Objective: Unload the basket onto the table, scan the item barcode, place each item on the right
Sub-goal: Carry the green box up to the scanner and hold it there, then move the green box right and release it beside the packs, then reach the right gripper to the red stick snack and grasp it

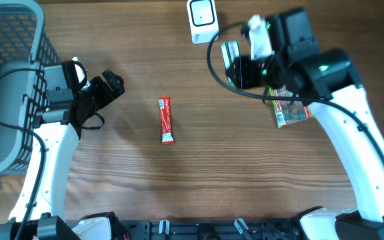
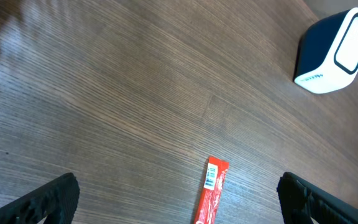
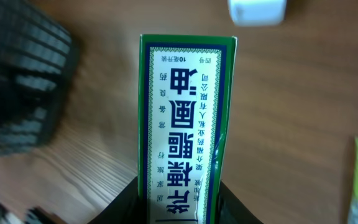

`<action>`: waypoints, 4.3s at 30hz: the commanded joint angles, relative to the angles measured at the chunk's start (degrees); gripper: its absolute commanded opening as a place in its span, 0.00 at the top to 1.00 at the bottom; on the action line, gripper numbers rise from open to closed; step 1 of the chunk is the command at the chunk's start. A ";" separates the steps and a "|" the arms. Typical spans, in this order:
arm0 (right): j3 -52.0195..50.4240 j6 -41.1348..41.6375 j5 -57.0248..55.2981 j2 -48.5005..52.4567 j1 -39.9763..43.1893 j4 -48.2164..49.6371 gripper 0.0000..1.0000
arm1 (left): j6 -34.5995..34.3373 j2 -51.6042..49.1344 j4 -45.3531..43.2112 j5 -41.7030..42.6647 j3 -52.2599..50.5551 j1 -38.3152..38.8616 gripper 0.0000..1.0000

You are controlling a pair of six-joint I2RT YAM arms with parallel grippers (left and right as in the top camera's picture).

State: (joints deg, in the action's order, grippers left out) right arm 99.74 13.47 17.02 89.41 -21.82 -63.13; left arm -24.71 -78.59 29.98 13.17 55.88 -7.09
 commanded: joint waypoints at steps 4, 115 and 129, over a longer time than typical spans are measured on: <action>21.40 -0.35 14.38 15.15 0.15 -3.58 0.67 | 0.50 -0.35 -0.11 0.22 -0.04 -0.17 0.00; -13.57 12.92 12.90 21.29 -0.79 21.20 0.11 | 0.50 -0.35 -0.11 0.22 -0.04 -0.17 0.00; -16.74 26.23 -26.01 28.26 -29.27 30.97 0.56 | 0.50 -0.35 -0.11 0.22 -0.04 -0.17 0.00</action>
State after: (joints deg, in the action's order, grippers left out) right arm 83.99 33.63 -2.79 114.06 -50.22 -32.88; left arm -24.69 -78.74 30.00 13.34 55.83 -7.09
